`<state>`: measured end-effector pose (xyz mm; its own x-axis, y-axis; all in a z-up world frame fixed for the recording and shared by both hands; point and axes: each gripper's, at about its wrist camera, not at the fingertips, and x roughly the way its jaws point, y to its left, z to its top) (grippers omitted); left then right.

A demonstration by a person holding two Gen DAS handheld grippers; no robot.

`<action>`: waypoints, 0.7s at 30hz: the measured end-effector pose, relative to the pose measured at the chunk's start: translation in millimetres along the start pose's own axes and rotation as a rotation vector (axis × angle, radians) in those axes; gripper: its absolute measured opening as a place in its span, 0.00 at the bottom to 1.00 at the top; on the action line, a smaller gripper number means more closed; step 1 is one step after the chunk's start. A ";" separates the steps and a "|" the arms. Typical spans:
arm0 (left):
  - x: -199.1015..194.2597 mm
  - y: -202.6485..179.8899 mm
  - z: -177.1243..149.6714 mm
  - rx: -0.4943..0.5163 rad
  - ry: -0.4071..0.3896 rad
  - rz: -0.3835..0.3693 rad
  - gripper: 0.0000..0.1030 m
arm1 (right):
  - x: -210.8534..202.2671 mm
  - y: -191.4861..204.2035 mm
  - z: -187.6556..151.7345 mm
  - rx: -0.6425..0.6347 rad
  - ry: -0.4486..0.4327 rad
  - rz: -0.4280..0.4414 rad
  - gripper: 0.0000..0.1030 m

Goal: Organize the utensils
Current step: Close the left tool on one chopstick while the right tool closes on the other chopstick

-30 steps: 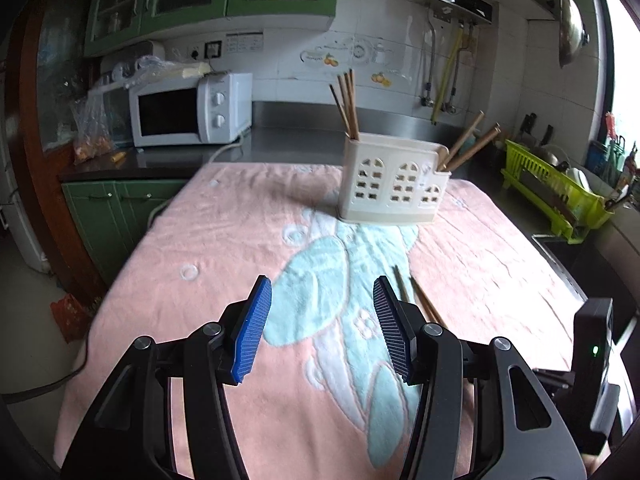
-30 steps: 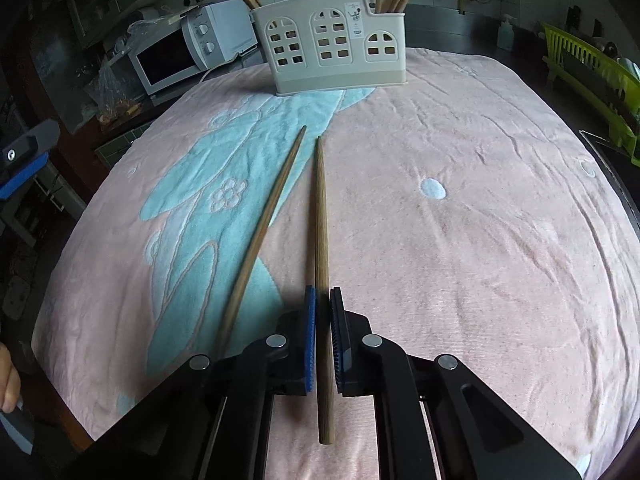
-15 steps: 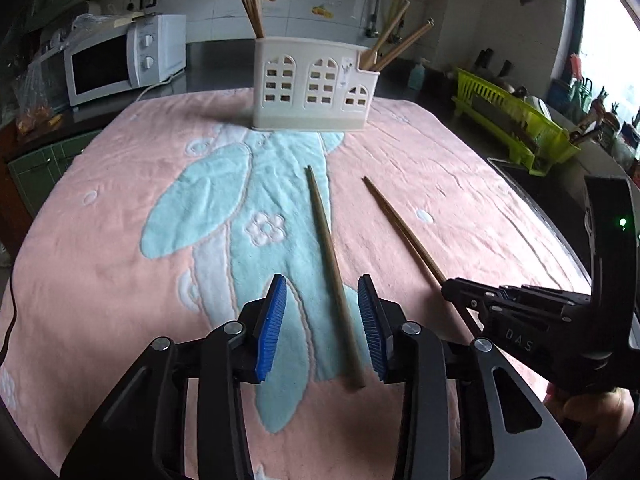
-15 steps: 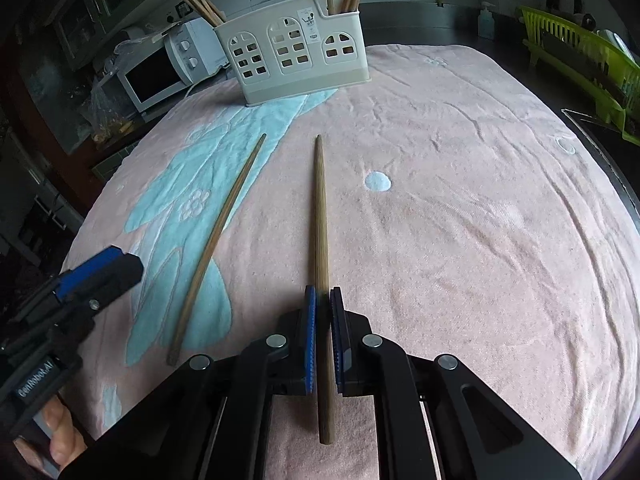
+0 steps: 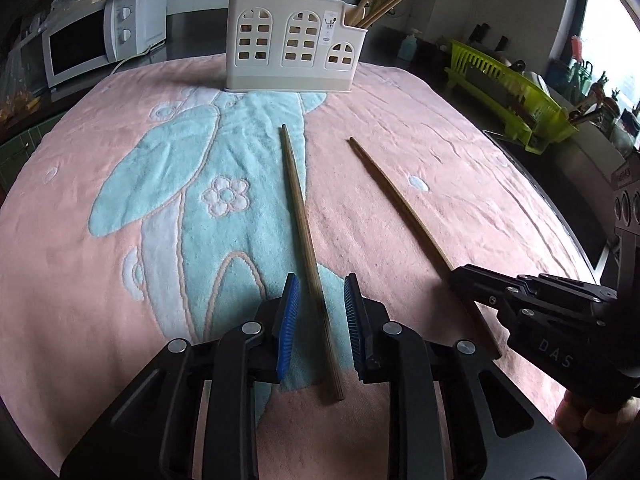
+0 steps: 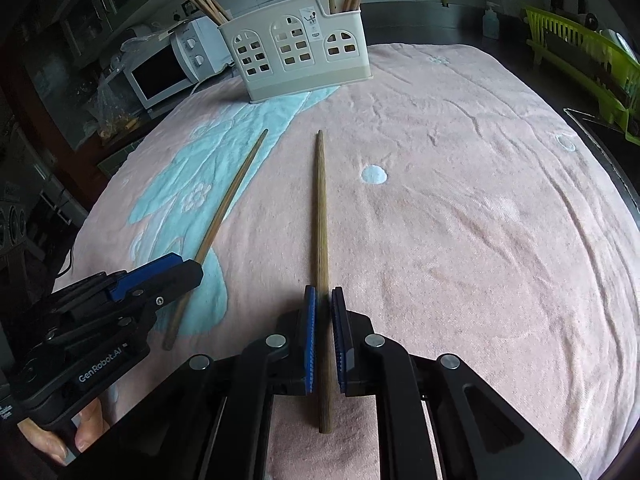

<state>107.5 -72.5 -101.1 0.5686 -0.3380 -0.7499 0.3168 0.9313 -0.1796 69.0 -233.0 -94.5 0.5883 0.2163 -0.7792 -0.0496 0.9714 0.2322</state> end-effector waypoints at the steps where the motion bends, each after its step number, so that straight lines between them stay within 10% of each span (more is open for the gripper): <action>1: 1.7 -0.3 -0.3 0.000 0.006 -0.001 0.17 | -1.1 0.3 -0.9 -0.003 0.000 0.002 0.09; 21: 10.0 -7.4 2.3 0.030 0.038 0.053 0.10 | -1.4 9.5 -10.8 -0.065 -0.007 -0.025 0.07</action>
<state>112.6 -83.0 -105.9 0.5567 -0.2821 -0.7814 0.3100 0.9432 -0.1196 59.0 -222.9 -97.5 0.5957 0.1910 -0.7801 -0.0866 0.9809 0.1740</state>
